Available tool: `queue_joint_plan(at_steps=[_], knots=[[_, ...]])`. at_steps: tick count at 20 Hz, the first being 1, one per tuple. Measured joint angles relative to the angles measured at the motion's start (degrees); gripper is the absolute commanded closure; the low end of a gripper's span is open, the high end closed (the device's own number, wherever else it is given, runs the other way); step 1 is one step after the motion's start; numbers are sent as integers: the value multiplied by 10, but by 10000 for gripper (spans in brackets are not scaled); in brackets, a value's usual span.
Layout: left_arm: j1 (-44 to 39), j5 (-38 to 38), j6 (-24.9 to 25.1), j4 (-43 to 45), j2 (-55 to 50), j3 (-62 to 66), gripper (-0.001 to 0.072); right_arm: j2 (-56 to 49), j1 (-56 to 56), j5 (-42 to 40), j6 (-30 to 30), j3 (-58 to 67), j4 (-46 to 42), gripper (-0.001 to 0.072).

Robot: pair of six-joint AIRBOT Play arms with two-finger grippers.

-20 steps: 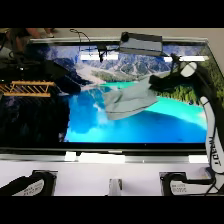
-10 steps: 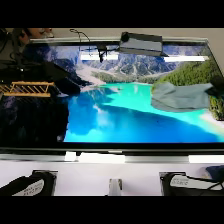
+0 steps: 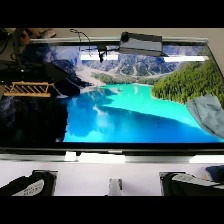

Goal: Fold the shirts.

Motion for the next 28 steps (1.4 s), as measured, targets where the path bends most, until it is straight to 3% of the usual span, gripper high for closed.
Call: queue_joint_plan(at_steps=[8,17,18,19,20,25,28], knots=[[-6,-2,0,0,0,0,672,11,-22,64,-12,-99,-87,694],[-7,-1,0,0,0,0,672,16,-23,45,-19,-163,-186,688],[-7,-1,0,0,0,0,672,16,-23,45,-19,-166,-199,532],[-7,-1,0,0,0,0,672,16,-23,46,-21,-167,-212,206],[-7,-1,0,0,0,0,672,16,-24,45,-24,-167,-220,86],[-12,-1,-1,18,0,7,676,19,7,48,-47,-108,-214,85],[-51,-15,-59,165,-7,45,676,24,82,30,-49,-9,-213,87]])
